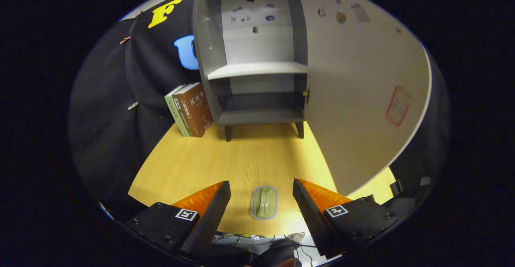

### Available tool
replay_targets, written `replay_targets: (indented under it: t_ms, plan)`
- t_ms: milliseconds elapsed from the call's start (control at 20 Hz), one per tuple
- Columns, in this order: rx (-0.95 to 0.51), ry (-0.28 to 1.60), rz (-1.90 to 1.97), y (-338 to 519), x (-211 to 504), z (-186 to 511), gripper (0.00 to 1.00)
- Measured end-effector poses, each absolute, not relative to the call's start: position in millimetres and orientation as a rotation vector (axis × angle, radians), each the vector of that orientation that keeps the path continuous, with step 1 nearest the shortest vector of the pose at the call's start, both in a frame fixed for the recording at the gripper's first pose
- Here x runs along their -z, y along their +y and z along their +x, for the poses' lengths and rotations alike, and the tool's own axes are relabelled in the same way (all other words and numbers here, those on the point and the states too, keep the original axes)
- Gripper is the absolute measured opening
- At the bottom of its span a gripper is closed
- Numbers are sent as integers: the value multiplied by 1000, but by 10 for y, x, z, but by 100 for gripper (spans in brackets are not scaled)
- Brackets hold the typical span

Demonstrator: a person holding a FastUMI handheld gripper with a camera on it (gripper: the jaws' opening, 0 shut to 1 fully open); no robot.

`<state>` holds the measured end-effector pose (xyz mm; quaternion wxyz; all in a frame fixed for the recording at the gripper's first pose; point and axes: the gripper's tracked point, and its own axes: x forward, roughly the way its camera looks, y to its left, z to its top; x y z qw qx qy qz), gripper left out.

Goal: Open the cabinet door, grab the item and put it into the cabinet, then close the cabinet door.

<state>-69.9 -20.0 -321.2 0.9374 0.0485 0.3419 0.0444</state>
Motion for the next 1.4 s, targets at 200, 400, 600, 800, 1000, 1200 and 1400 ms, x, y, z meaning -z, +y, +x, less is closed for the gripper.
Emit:
replay_targets:
  t_ms: [200,400,600,800,1000,1200,1400]
  plan:
    - [-90,799,92,-80,3945,-638,99]
    - [-52,895,63,-74,4647,-561,99]
    - [6,974,96,-122,5099,-570,92]
    - [11,997,35,-162,5252,-545,64]
    - [43,994,74,-249,5217,-476,24]
    - [47,984,95,-278,5116,-469,17]
    - [21,920,150,-275,4573,-402,17]
